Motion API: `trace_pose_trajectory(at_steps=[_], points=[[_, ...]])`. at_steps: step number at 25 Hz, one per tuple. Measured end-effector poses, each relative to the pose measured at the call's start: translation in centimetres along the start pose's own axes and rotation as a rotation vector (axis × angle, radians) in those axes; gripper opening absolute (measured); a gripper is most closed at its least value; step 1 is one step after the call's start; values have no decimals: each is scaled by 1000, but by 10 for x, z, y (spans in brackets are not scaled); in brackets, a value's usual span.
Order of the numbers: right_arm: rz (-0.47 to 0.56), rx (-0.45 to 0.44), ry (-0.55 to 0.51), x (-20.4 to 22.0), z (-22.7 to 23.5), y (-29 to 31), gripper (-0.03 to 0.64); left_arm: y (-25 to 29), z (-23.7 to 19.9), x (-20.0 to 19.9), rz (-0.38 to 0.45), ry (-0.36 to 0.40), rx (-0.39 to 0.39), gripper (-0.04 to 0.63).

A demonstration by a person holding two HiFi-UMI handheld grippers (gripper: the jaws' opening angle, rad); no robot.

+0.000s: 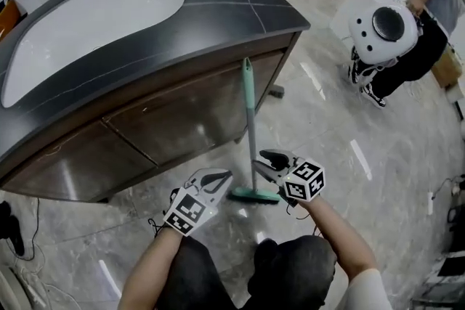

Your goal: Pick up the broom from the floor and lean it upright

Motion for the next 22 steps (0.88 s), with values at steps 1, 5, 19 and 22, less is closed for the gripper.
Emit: trace_pose_trajectory(at_steps=[1,5,19,22], points=[[6,-2,0,1,-2,-3,150,1,2,-1,3,1,3,9],[11,2,-37,3,-7,-17,130,10,7,-4,29,-11,22,9],[7,40,-119,13,31,-59,1,40,27,-19,87,-49,-4,9],[-12,34,-129,0,30,-74,-2,38,34,-38,84,-25,-29,9]])
Point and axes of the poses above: the fingertips, and each gripper's own axes: y forward along the fingers, z to its right, x out of its underside, the point moved 4 cm from there along -y, backward along the fingers, and after that the axes turned 6 degrees about x, right-handed, at the moved point
